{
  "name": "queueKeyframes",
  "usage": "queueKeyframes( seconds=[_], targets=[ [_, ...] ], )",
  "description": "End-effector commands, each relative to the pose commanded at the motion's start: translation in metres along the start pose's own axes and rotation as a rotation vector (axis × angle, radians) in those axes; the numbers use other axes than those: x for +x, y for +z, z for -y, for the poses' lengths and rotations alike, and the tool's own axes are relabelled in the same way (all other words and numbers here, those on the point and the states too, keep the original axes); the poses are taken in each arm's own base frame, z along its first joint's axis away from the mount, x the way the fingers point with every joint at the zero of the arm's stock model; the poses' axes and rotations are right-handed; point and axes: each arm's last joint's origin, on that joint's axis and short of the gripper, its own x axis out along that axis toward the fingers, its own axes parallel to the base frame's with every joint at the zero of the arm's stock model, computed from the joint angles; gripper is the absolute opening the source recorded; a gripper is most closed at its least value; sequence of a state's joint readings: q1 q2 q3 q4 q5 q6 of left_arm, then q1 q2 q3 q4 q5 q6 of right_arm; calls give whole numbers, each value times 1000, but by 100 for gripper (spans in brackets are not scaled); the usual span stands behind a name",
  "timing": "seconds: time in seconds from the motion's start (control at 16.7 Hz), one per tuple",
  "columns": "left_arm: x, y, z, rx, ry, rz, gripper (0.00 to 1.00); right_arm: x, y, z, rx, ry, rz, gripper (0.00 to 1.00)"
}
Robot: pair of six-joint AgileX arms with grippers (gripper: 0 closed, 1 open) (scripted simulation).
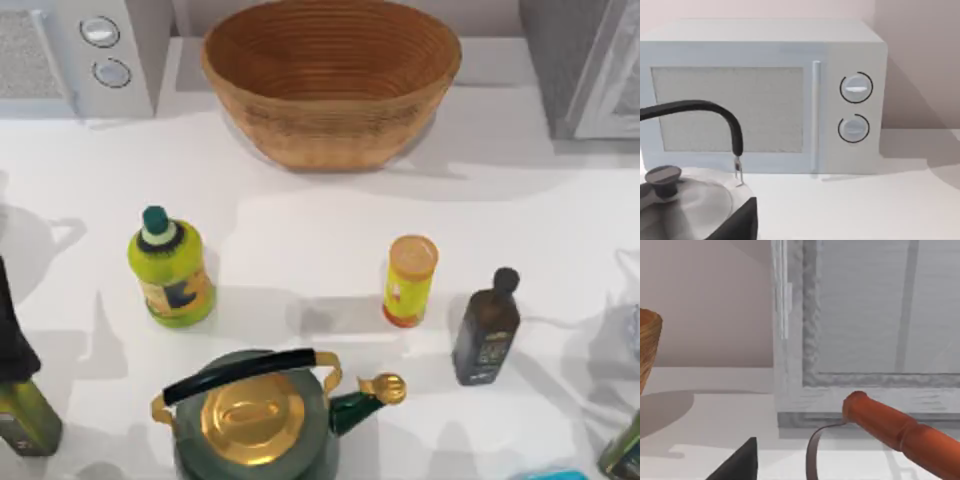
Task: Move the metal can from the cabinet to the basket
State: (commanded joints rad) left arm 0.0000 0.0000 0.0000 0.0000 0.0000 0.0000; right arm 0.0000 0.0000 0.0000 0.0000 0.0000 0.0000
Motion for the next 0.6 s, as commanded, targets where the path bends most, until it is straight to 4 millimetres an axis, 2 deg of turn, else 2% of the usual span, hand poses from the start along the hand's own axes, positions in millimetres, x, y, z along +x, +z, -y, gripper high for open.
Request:
queueKeyframes(
  seconds=[0.18, 0.3, 0.42, 0.6],
  targets=[
    [0, 0, 0, 0, 0, 0, 100, 0, 3, 0, 2, -2, 1, 100],
    [0, 0, 0, 0, 0, 0, 100, -1, 15, 0, 10, -5, 2, 100],
    [0, 0, 0, 0, 0, 0, 100, -2, 36, -1, 24, -1, 2, 100],
    [0, 0, 0, 0, 0, 0, 100, -2, 81, -4, 48, 8, 3, 100]
  ],
)
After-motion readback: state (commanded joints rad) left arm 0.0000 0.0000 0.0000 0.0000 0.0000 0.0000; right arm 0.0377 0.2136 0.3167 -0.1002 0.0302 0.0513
